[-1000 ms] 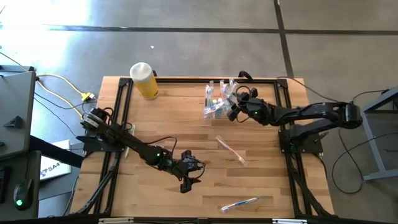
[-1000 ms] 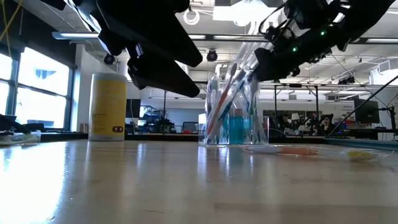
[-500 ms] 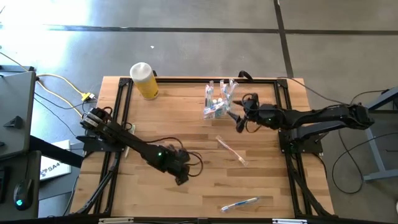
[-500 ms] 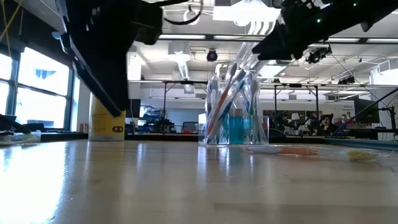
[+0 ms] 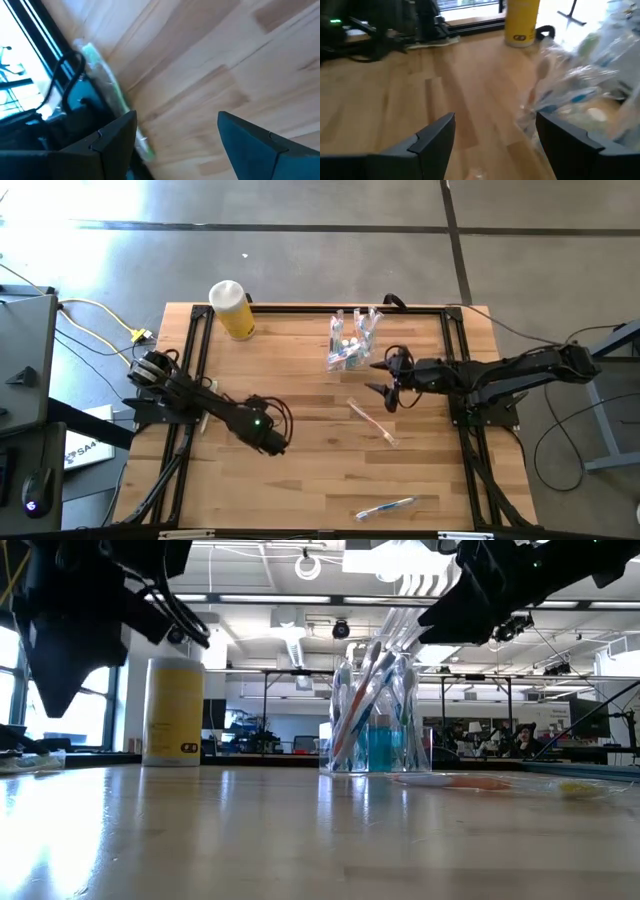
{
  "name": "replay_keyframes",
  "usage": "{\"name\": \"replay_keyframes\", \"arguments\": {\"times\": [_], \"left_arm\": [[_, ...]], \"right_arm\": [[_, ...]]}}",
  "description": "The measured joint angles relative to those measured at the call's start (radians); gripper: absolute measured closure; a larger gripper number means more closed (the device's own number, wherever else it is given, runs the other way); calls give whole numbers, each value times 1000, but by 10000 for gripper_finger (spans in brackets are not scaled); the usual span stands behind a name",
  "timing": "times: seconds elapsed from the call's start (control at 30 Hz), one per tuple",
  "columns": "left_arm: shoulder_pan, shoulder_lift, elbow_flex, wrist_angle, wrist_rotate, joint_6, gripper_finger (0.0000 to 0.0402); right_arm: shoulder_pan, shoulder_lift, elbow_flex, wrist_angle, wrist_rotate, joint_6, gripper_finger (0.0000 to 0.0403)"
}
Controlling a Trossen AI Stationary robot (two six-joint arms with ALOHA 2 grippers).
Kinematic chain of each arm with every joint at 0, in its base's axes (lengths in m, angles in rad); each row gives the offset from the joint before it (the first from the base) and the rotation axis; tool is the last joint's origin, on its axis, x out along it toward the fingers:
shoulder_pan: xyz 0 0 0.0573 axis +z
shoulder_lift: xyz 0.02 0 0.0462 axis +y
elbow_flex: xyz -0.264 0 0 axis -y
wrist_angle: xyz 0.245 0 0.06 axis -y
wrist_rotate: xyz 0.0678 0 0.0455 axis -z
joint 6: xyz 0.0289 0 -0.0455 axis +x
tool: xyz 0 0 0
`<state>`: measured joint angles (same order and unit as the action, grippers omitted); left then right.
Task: Pick & Place toothbrushing station
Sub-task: Put the green toothbrush into the transparent organizer
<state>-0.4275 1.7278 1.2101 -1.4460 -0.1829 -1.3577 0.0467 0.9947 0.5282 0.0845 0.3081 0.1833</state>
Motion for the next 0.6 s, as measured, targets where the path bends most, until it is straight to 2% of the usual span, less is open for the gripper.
{"name": "replay_keyframes", "arguments": {"times": [0.27,0.5,0.6], "left_arm": [[104,-85,-214,49,138,112,132],[201,-199,-415,249,156,140,132],[243,-222,-465,250,156,138,132]], "right_arm": [[20,11,0,-11,-131,83,133],[47,29,0,-9,-127,85,133],[52,38,1,-2,-126,86,133]]}}
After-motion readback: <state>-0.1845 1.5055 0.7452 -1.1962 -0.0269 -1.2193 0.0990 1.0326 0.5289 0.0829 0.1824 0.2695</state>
